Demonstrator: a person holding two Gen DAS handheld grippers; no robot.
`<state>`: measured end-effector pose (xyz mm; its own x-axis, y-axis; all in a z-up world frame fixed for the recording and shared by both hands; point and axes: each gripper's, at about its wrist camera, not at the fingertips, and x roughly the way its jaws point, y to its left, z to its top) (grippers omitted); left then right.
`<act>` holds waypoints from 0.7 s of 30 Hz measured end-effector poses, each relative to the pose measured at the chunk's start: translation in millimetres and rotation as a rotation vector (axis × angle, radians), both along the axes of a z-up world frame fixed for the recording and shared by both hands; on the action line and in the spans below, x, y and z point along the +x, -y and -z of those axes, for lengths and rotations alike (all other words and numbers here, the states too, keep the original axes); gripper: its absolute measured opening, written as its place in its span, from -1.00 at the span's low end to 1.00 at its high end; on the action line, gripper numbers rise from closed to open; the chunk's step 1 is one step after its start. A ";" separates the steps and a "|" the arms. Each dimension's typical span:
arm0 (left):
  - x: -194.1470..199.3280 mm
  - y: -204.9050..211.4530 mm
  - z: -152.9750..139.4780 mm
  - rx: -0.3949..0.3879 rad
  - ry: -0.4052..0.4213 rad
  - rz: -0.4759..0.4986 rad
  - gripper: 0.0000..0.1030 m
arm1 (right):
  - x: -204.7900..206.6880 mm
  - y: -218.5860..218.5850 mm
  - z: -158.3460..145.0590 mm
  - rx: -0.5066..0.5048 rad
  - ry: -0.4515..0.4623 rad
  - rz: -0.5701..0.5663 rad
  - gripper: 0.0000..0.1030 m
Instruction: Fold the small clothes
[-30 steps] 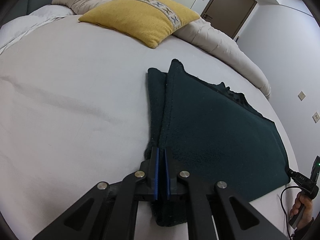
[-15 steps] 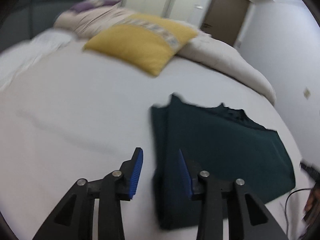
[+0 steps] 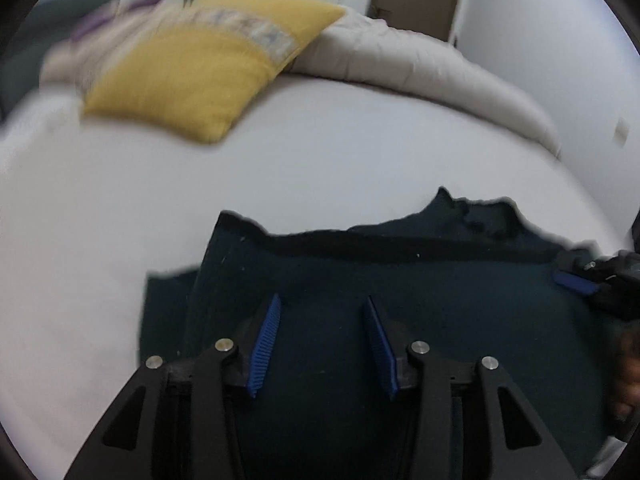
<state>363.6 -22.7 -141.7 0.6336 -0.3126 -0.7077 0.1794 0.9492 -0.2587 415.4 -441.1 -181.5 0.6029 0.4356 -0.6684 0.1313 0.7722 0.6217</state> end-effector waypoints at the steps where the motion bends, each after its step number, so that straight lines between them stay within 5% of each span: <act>1: -0.5 -7.2 -0.9 -0.029 -0.003 -0.013 -0.09 | 0.0 12.2 5.0 0.045 0.004 0.028 -0.64; 4: -1.2 -22.2 3.8 -0.077 -0.013 -0.017 -0.20 | -7.4 64.8 17.5 0.144 0.045 0.112 -1.00; 7: -1.6 -22.6 4.7 -0.082 -0.013 -0.014 -0.22 | -27.3 109.8 20.7 0.179 0.081 0.235 -1.00; 13: -0.4 -30.7 5.4 -0.099 -0.030 -0.012 -0.22 | -74.3 158.2 -9.8 -0.028 0.062 0.427 -0.79; 16: -16.3 -27.0 -8.4 -0.032 -0.032 -0.043 -0.24 | -98.0 129.5 -40.4 -0.012 0.130 0.331 -0.77; 18: -43.6 -20.0 -21.4 -0.043 -0.016 -0.018 -0.16 | -108.0 86.9 -51.8 0.019 0.164 0.196 -0.59; 21: -96.3 0.4 -36.5 -0.038 0.019 0.077 0.03 | -111.7 3.9 -37.7 0.089 0.139 -0.059 -0.48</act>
